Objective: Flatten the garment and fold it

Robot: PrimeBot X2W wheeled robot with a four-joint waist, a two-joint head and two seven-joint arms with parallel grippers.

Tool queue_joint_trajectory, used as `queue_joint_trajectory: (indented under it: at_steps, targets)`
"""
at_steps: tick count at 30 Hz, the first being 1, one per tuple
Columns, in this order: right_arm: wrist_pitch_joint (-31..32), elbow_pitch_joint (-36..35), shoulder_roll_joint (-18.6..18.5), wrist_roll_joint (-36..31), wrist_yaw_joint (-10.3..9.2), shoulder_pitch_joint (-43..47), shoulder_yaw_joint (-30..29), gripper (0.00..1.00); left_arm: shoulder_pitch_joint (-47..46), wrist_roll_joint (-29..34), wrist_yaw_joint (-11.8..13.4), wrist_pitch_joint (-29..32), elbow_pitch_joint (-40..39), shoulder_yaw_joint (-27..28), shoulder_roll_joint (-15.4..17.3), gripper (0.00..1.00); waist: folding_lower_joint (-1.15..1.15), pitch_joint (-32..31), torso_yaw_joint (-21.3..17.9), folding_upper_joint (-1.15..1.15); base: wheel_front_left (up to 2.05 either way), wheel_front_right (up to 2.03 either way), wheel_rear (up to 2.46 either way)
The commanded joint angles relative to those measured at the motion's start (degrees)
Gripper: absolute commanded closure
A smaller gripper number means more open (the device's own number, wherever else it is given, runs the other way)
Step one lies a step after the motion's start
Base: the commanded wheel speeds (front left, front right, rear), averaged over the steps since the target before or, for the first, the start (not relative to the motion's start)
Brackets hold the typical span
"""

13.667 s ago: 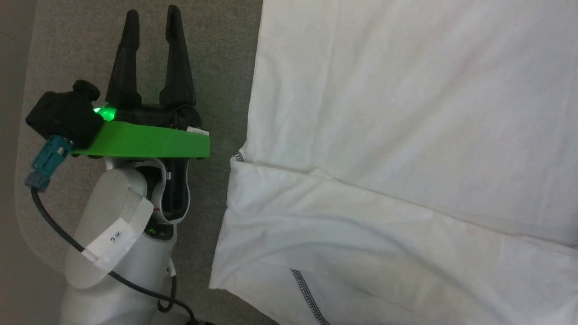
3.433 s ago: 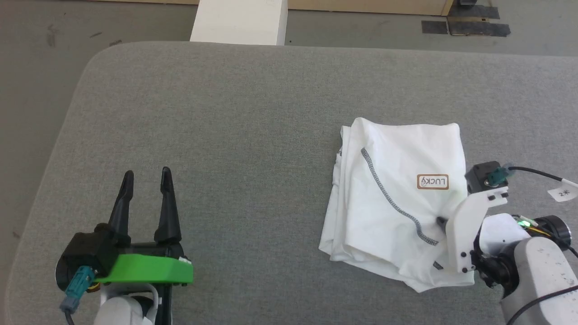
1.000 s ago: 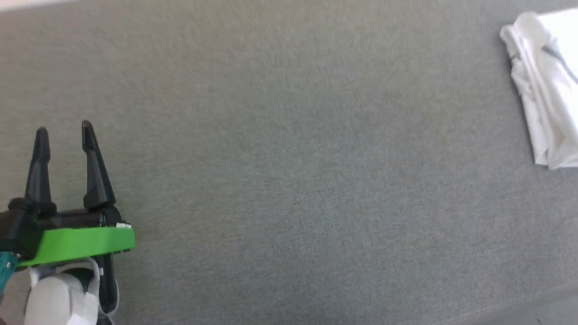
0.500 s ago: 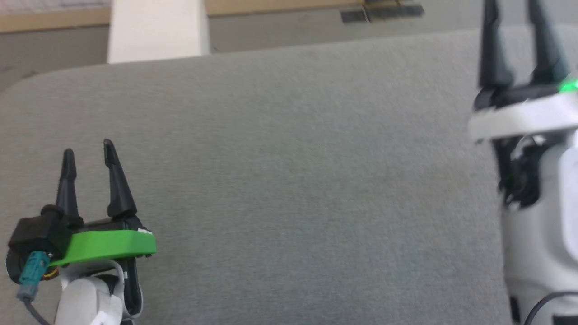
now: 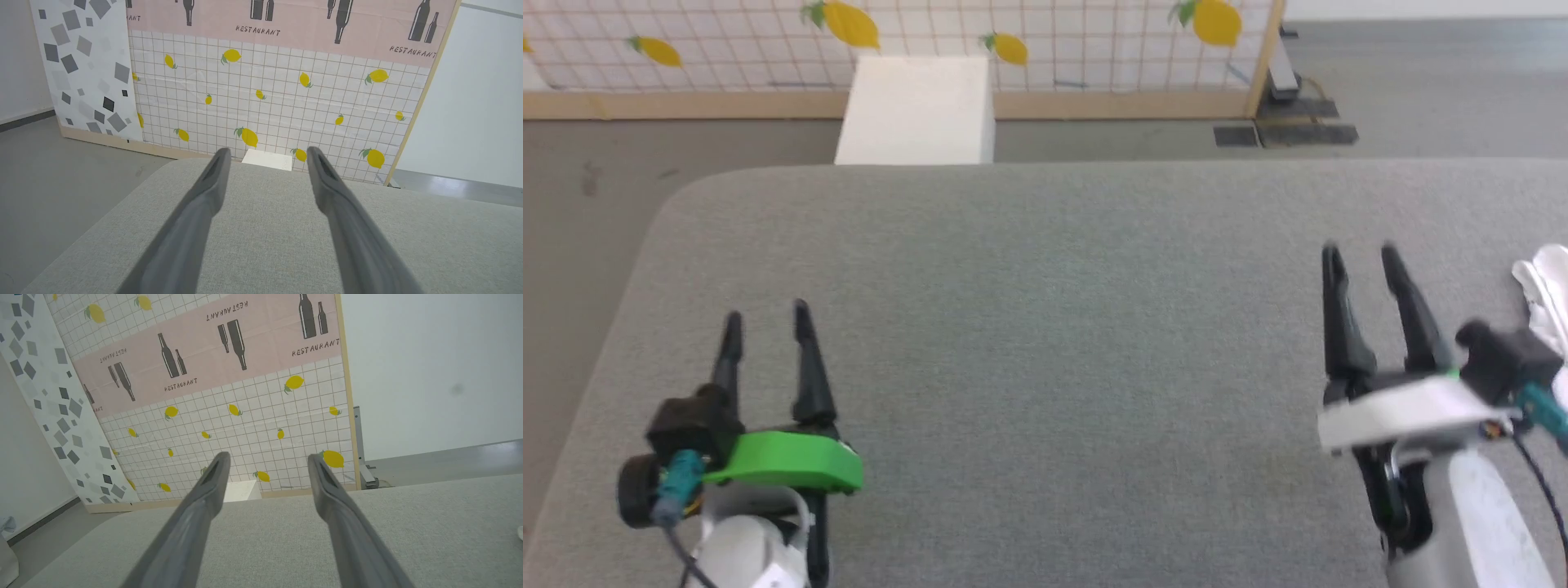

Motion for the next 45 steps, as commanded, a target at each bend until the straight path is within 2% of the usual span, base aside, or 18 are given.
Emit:
queue_joint_trajectory:
  at_steps: [1,11,21,30,31,45]
  targets:
    - [-0.4,-0.2,0.0,-0.9,-0.06,1.5,-0.7,0.00,0.9,0.5,0.1,0.1,0.7,-0.5,-0.2,0.00,0.00,-1.1,1.0,0.00,0.00,0.00,0.00]
    - [-0.5,0.9,0.0,-5.4,-0.06,9.4,-4.1,0.00,2.3,0.9,-0.2,-0.2,7.4,-3.3,-0.5,0.00,0.00,-2.1,0.3,0.00,0.00,0.00,0.00]
    - [-0.5,2.4,0.0,-5.5,-0.06,11.1,-3.3,0.00,2.7,1.0,-0.3,-0.5,11.2,-5.2,-0.7,0.00,0.00,-2.1,0.0,0.00,0.00,0.00,0.00]
    - [-0.5,2.3,0.0,-4.9,-0.06,10.2,-2.8,0.00,2.1,0.2,-0.5,-0.6,11.6,-5.5,-0.6,0.00,0.00,-1.4,0.3,0.00,0.00,0.00,0.00]
    - [-0.1,2.3,0.0,-5.1,0.00,10.5,-2.9,1.00,2.2,0.2,-0.4,-0.2,11.6,-5.5,-0.6,1.00,0.00,-1.4,0.2,0.00,0.00,0.00,0.00]
    - [1.1,1.1,0.0,-6.1,-0.01,10.8,-2.7,1.00,2.6,1.3,-0.6,1.1,10.2,-5.2,-0.7,1.00,0.00,-1.6,0.2,0.00,0.00,0.00,0.00]
